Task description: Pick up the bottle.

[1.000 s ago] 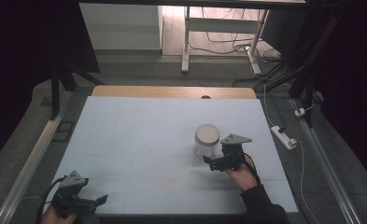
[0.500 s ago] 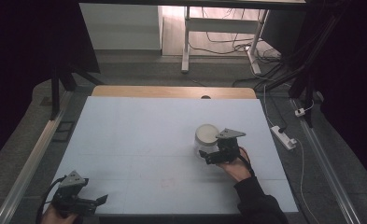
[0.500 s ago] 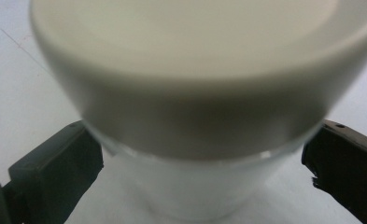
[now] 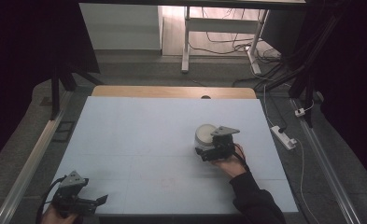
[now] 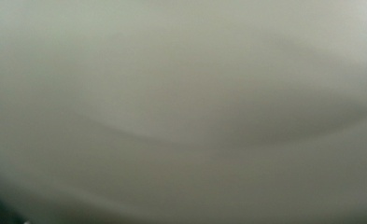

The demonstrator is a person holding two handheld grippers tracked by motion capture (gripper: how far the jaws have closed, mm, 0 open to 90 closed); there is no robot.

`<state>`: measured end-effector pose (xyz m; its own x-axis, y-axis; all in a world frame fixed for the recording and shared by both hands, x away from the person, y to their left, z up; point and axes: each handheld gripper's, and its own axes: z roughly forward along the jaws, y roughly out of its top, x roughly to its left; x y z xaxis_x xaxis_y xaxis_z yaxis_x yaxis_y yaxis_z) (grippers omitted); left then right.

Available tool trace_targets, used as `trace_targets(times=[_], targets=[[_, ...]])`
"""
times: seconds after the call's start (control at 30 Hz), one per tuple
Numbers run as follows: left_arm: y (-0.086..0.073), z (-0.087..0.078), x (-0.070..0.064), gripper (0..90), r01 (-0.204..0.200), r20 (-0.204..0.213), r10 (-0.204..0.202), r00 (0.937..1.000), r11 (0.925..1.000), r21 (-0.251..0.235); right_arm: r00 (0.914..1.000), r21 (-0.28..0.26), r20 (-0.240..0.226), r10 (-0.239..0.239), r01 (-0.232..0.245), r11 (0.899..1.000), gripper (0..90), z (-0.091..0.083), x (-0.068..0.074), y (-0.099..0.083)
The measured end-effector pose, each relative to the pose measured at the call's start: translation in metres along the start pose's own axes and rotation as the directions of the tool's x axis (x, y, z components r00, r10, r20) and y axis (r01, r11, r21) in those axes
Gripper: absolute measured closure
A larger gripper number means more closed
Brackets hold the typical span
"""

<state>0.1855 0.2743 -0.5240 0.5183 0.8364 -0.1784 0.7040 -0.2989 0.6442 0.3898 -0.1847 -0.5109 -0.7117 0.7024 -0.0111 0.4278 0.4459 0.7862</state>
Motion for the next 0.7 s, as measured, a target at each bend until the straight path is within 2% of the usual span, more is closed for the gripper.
trace_targets(times=[0.07, 0.27, 0.7], targets=[[0.0, 0.0, 0.0, 1.3, 0.0, -0.001, 0.0, 1.0, 1.0, 0.0, 0.9999, -0.007, -0.005, -0.01, 0.01, 1.0, 5.5, -0.0002, 0.0013, 0.0003], [-0.0001, 0.0, -0.0002, 1.3, -0.002, 0.0, 0.002, 1.0, 1.0, -0.001, 0.9997, 0.0, 0.001, -0.026, 0.026, 1.0, 6.2, -0.0008, 0.0017, 0.0008], [-0.0001, 0.0, -0.0003, 1.3, -0.003, 0.001, 0.003, 1.0, 1.0, -0.002, 0.9995, 0.013, -0.006, -0.033, 0.033, 0.999, 6.5, -0.0014, 0.001, 0.0024]])
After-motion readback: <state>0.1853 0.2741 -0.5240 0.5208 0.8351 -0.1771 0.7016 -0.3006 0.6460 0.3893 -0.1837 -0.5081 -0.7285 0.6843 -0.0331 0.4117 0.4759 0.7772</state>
